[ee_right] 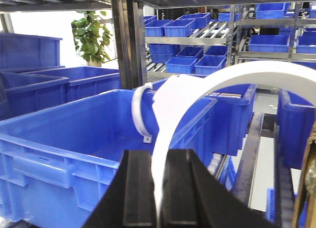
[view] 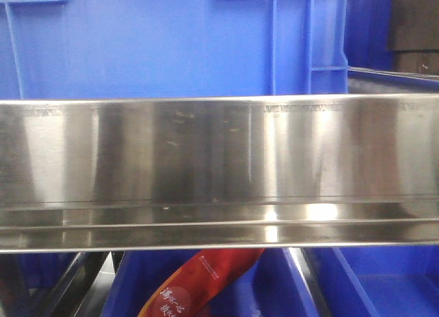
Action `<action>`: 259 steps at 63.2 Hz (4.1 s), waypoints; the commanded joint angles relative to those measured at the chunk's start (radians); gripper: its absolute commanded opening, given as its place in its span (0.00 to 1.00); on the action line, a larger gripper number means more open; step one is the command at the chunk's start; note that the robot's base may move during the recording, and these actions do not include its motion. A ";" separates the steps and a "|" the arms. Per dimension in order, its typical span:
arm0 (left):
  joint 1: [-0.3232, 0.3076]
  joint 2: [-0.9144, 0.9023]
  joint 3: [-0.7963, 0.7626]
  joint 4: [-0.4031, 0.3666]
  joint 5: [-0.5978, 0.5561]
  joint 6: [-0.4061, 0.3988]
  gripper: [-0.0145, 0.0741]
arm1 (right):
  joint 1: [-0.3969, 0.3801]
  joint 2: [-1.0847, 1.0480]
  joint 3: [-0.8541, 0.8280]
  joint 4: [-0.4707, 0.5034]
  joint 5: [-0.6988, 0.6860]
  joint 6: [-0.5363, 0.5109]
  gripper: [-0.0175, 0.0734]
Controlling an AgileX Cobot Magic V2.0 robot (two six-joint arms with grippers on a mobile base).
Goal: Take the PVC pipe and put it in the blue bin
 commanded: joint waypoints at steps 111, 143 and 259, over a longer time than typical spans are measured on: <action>-0.004 -0.193 0.437 0.007 -0.363 -0.044 0.04 | 0.167 0.453 -0.165 0.508 -0.028 -0.586 0.01; -0.004 -0.193 0.437 0.007 -0.363 -0.044 0.04 | 0.396 0.712 -0.311 0.445 -0.256 -0.631 0.01; -0.004 -0.193 0.395 -0.120 -0.531 -0.044 0.04 | 0.446 0.480 -0.289 0.301 -0.469 -0.666 0.01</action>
